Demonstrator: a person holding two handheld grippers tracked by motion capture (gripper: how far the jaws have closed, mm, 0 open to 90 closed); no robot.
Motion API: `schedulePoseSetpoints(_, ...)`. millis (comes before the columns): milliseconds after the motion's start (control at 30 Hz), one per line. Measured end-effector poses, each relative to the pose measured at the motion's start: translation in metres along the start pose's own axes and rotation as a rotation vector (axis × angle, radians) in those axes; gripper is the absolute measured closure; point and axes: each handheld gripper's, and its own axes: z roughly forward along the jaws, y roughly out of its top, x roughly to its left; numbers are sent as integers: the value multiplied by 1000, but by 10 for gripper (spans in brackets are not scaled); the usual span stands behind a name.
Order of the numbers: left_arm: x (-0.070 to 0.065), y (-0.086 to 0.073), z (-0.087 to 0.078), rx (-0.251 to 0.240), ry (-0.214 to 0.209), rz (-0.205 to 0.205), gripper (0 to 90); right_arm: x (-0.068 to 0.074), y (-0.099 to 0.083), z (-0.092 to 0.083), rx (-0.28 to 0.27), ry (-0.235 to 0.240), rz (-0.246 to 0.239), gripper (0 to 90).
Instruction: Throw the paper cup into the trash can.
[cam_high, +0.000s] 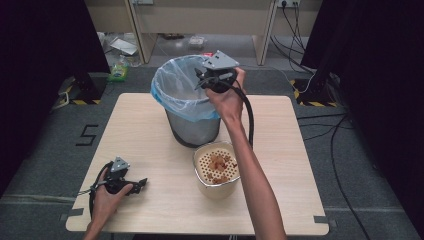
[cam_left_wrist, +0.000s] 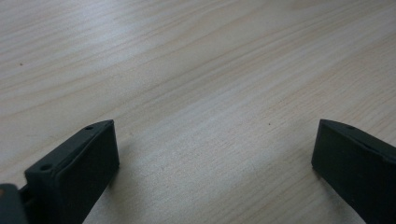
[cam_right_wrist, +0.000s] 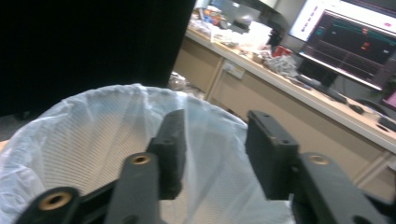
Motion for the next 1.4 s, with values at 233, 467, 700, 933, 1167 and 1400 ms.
schedulePoseSetpoints(233,0,0,0,0,0,0,0,-29,-17,-38,31,-52,76,466)
schedulePoseSetpoints(467,0,0,0,-1,2,1,0,-57,-62,-82,88,-92,145,432)
schedulePoseSetpoints(700,0,0,0,-1,1,0,0,-66,-103,-116,136,-110,172,420)
schedulePoseSetpoints(933,0,0,0,0,1,1,0,-59,-129,-135,168,-90,168,406)
schedulePoseSetpoints(1167,0,0,0,0,1,1,0,-46,-153,-148,192,-74,179,380)
schedulePoseSetpoints(1400,0,0,0,0,1,2,0,-29,-189,-158,177,-83,224,371)
